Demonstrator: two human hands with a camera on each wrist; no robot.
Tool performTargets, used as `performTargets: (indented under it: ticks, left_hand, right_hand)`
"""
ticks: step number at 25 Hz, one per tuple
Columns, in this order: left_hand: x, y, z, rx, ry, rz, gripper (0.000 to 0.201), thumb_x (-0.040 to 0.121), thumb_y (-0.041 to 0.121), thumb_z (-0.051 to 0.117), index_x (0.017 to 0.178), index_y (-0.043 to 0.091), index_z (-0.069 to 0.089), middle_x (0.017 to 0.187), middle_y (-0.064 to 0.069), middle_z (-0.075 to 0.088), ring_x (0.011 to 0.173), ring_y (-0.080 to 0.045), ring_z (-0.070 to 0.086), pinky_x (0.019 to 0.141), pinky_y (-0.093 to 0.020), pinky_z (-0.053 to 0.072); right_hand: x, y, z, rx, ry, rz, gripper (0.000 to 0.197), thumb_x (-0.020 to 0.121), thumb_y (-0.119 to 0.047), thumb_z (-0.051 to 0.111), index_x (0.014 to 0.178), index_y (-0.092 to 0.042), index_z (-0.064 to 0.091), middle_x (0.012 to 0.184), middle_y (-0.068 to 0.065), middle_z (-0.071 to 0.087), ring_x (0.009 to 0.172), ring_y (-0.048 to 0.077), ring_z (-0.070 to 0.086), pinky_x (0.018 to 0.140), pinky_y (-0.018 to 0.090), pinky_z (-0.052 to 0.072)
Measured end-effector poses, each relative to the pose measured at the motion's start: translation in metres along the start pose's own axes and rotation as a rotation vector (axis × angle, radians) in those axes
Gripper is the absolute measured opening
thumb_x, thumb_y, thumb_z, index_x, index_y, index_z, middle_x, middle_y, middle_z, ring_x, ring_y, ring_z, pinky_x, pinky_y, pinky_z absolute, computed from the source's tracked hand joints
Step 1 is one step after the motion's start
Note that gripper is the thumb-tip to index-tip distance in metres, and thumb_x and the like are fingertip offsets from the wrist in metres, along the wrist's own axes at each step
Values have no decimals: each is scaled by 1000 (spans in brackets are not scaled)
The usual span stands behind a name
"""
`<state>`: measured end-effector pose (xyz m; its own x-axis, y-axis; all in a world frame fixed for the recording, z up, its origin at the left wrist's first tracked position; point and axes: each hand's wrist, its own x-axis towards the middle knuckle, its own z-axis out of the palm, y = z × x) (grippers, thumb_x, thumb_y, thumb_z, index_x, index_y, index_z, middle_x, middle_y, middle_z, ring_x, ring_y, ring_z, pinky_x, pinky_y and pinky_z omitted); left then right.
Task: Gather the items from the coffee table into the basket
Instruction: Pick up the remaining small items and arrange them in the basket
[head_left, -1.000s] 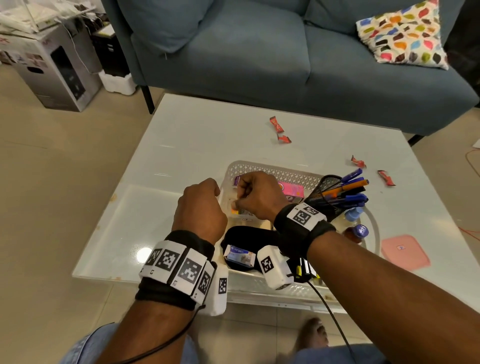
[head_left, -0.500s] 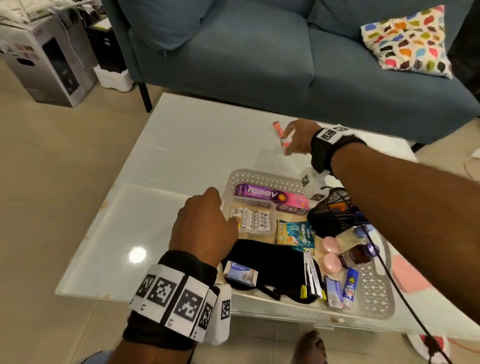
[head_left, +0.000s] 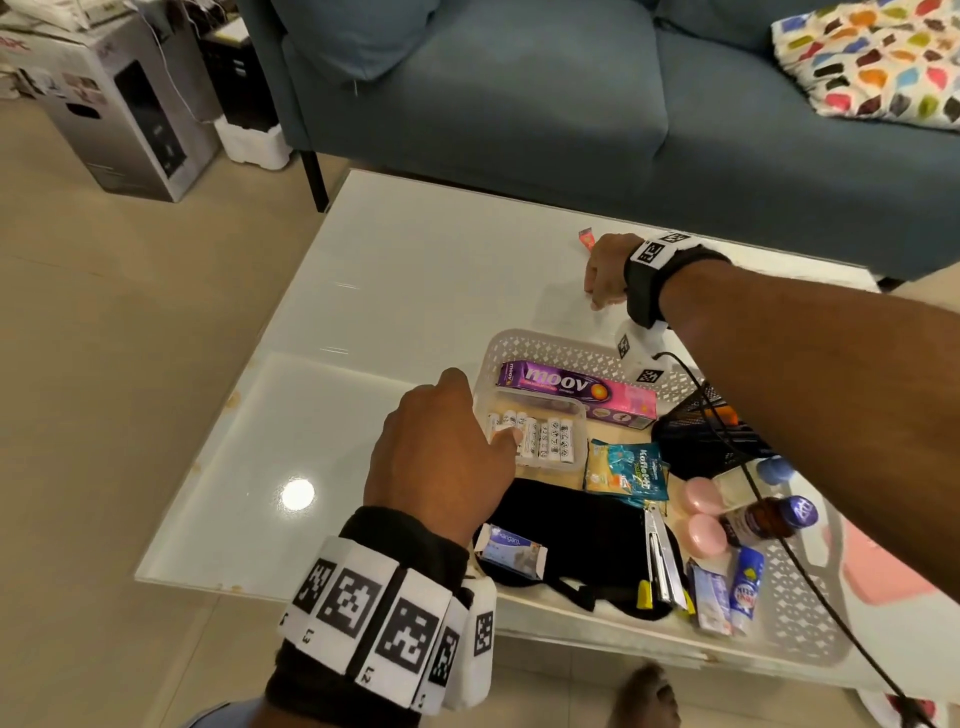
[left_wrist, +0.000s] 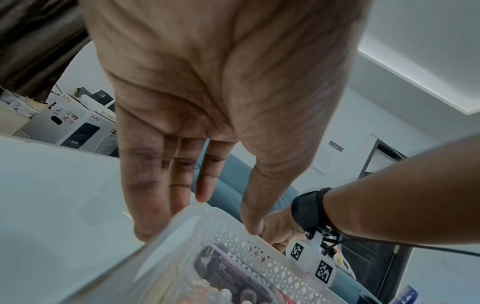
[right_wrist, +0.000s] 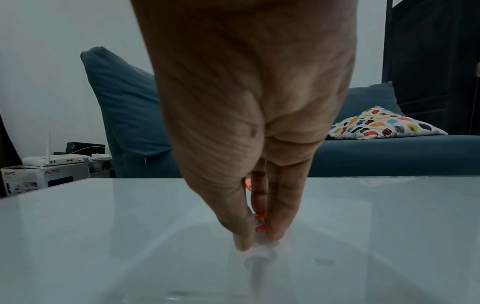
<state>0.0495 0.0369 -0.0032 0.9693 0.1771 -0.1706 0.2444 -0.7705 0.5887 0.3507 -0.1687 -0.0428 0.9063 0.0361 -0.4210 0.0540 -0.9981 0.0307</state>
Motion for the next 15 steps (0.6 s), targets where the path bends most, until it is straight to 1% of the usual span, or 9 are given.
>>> performTargets:
  ticks: [1,2,3,5,7,8,10,12,15]
  left_hand:
    - [0,1,0,-1,-1,1,36,88,51,68,104,26,47,105,2,64,87,-15,56,72,-27,42]
    - [-1,2,-1,-2,-5,1,36,88,51,68,103,27,46,106,2,64,86,-14,54,72,-26,42]
    - [-1,3,-1,-5,-10,-1,37,88,51,68,104,26,46,107,2,64,86,-14,54,72,-26,42]
    - [-1,3,-2,-7,-15,-7,39,88,52,69,107,25,48,107,1,64,87,-15,57,73,-26,43]
    - [0,4,-2,-6,-15,-16,41,87,53,69,110,23,50,106,1,63,89,-16,58,73,-27,43]
    - [0,4,-2,-7,-14,-18,42,87,53,69,110,23,50,105,2,62,87,-15,57,73,-27,42]
    - [0,4,-2,-8,-17,-20,42,88,53,68,111,23,50,102,5,59,86,-12,53,72,-26,41]
    - [0,4,-2,-6,-21,-20,43,88,53,68,113,23,50,102,5,58,86,-11,52,73,-25,41]
    - [1,4,-1,2,-24,-23,45,88,53,68,116,22,51,111,1,63,89,-12,51,75,-26,42]
  right_hand:
    - [9,5,2,-15,5,14,21,52,-20,87,72,-19,80,83,0,78,74,24,75,75,34,62]
    - [16,10,5,-35,15,20,26,50,-24,86,75,-17,80,79,2,78,73,25,75,77,39,64]
    - [19,12,8,-37,33,23,31,51,-26,86,79,-15,79,77,2,78,73,25,76,79,42,64]
    - [0,3,4,-12,42,5,29,59,-25,90,83,-13,79,80,3,79,78,24,76,83,42,63]
    - [-12,-2,2,1,28,-10,22,69,-18,89,88,-11,80,86,5,80,85,24,77,87,41,63]
    - [-18,-3,1,11,23,-19,21,71,-13,89,89,-10,80,87,6,79,86,24,77,88,41,63]
    - [-21,-1,0,95,-13,-46,26,69,-9,92,91,-10,78,86,7,78,79,22,76,84,40,64]
    - [-24,1,1,139,-66,-77,31,68,-10,95,92,-12,77,83,6,78,76,20,77,81,38,64]
    - [-25,0,3,134,-55,-87,22,74,-9,91,92,-9,78,82,7,78,79,22,78,83,38,64]
